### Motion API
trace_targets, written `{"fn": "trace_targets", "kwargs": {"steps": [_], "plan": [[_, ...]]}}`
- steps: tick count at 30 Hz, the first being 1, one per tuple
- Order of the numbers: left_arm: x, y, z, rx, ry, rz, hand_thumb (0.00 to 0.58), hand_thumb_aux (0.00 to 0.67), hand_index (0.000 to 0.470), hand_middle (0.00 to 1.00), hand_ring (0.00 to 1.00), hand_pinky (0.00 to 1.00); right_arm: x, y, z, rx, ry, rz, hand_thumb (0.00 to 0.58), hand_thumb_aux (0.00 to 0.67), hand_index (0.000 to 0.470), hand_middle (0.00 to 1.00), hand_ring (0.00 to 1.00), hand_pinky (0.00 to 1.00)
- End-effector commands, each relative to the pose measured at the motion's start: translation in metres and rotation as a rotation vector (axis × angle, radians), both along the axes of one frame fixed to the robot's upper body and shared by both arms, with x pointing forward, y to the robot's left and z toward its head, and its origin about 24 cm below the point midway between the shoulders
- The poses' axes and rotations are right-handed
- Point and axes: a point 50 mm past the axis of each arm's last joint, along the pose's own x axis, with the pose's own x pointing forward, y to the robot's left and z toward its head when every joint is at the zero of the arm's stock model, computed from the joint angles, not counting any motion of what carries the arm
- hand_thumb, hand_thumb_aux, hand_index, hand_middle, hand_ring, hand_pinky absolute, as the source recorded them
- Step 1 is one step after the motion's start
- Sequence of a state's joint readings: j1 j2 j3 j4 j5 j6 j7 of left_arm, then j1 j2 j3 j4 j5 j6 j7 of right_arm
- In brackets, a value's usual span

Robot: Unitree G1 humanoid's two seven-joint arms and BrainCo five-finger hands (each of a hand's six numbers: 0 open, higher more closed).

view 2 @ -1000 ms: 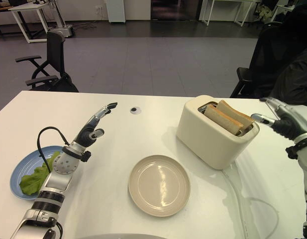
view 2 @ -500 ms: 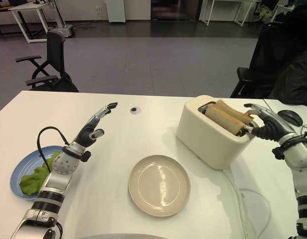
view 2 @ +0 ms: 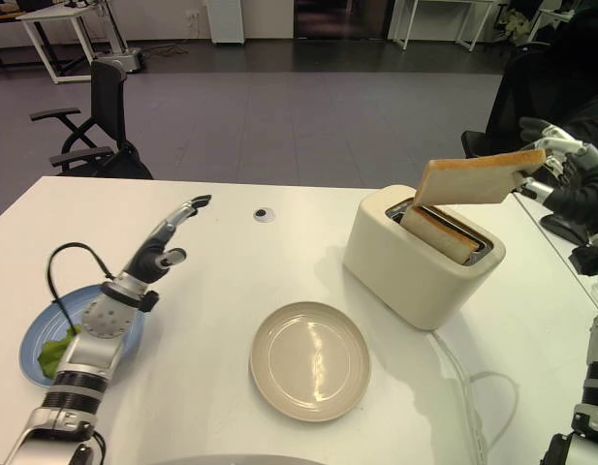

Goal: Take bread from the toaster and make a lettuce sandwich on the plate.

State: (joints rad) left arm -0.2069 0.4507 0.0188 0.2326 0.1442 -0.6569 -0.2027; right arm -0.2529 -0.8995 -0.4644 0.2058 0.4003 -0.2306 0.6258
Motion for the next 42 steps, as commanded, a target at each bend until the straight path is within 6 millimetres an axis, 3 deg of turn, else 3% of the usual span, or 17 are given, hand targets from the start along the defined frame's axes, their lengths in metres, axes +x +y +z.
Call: {"fn": "trace_targets", "kwargs": {"steps": [1, 5, 12, 16, 20, 26, 27, 28, 29, 30, 31, 32, 33, 37, 40, 41, 42], "plan": [[-0.017, 0.058, 0.011, 0.214, 0.047, 0.114, 0.0, 0.0, 0.0, 0.0, 0.0, 0.0, -0.009, 0.032, 0.017, 0.008, -0.005, 0.397, 0.58, 0.67, 0.47, 0.0, 0.0, 0.0], [-0.034, 0.1, 0.021, 0.431, 0.135, 0.171, 0.0, 0.0, 0.0, 0.0, 0.0, 0.0, -0.01, 0.06, 0.012, -0.098, 0.06, 0.682, 0.58, 0.67, 0.47, 0.0, 0.0, 0.0], [-0.064, 0.148, 0.01, 0.745, 0.358, 0.251, 0.0, 0.0, 0.0, 0.0, 0.0, 0.0, 0.0, 0.12, -0.014, -0.434, 0.299, 1.027, 0.58, 0.67, 0.47, 0.0, 0.0, 0.0], [-0.07, 0.157, 0.004, 0.831, 0.4, 0.304, 0.0, 0.0, 0.0, 0.0, 0.0, 0.0, 0.015, 0.154, -0.028, -0.58, 0.419, 1.117, 0.58, 0.67, 0.47, 0.0, 0.0, 0.0], [-0.082, 0.16, -0.008, 0.929, 0.475, 0.322, 0.0, 0.0, 0.0, 0.0, 0.0, 0.0, 0.033, 0.192, -0.059, -0.758, 0.579, 1.168, 0.58, 0.67, 0.47, 0.0, 0.0, 0.0], [-0.092, 0.152, -0.031, 1.092, 0.592, 0.299, 0.0, 0.0, 0.0, 0.0, 0.0, 0.0, 0.047, 0.232, -0.1, -0.925, 0.661, 1.161, 0.58, 0.67, 0.47, 0.0, 0.0, 0.0], [-0.093, 0.152, -0.033, 1.103, 0.6, 0.307, 0.179, 0.113, 0.079, 0.0, 0.0, 0.0, 0.048, 0.236, -0.103, -0.936, 0.652, 1.158, 0.576, 0.615, 0.431, 0.0, 0.0, 0.0], [-0.093, 0.153, -0.033, 1.109, 0.604, 0.318, 0.255, 0.168, 0.118, 0.0, 0.0, 0.0, 0.049, 0.239, -0.106, -0.941, 0.639, 1.151, 0.568, 0.573, 0.402, 0.0, 0.0, 0.0], [-0.093, 0.153, -0.034, 1.12, 0.606, 0.33, 0.304, 0.208, 0.146, 0.0, 0.0, 0.0, 0.05, 0.241, -0.108, -0.946, 0.626, 1.141, 0.511, 0.439, 0.308, 0.0, 0.0, 0.0], [-0.093, 0.154, -0.035, 1.128, 0.606, 0.339, 0.31, 0.213, 0.149, 0.0, 0.0, 0.0, 0.05, 0.242, -0.109, -0.952, 0.617, 1.135, 0.466, 0.373, 0.262, 0.0, 0.0, 0.0], [-0.092, 0.154, -0.036, 1.135, 0.606, 0.346, 0.319, 0.221, 0.155, 0.0, 0.0, 0.0, 0.05, 0.242, -0.11, -0.958, 0.613, 1.132, 0.331, 0.231, 0.162, 0.0, 0.0, 0.0], [-0.092, 0.154, -0.037, 1.144, 0.608, 0.352, 0.334, 0.234, 0.164, 0.0, 0.0, 0.0, 0.049, 0.242, -0.111, -0.963, 0.61, 1.131, 0.144, 0.089, 0.063, 0.0, 0.0, 0.0], [-0.092, 0.154, -0.039, 1.152, 0.609, 0.357, 0.36, 0.257, 0.181, 0.0, 0.0, 0.0, 0.049, 0.242, -0.112, -0.967, 0.605, 1.13, 0.0, 0.0, 0.0, 0.0, 0.0, 0.0], [-0.09, 0.15, -0.045, 1.171, 0.597, 0.357, 0.462, 0.368, 0.258, 0.0, 0.0, 0.0, 0.047, 0.244, -0.108, -0.949, 0.565, 1.131, 0.0, 0.0, 0.0, 0.0, 0.0, 0.0], [-0.089, 0.145, -0.048, 1.159, 0.568, 0.351, 0.575, 0.61, 0.428, 0.0, 0.0, 0.0, 0.045, 0.243, -0.105, -0.94, 0.542, 1.129, 0.0, 0.0, 0.0, 0.0, 0.0, 0.0], [-0.089, 0.145, -0.049, 1.154, 0.565, 0.352, 0.58, 0.665, 0.466, 0.0, 0.0, 0.0, 0.045, 0.243, -0.104, -0.939, 0.538, 1.129, 0.0, 0.0, 0.0, 0.0, 0.0, 0.0], [-0.089, 0.145, -0.049, 1.15, 0.563, 0.354, 0.58, 0.67, 0.47, 0.0, 0.0, 0.0, 0.045, 0.243, -0.104, -0.938, 0.535, 1.128, 0.0, 0.0, 0.0, 0.0, 0.0, 0.0]]}}
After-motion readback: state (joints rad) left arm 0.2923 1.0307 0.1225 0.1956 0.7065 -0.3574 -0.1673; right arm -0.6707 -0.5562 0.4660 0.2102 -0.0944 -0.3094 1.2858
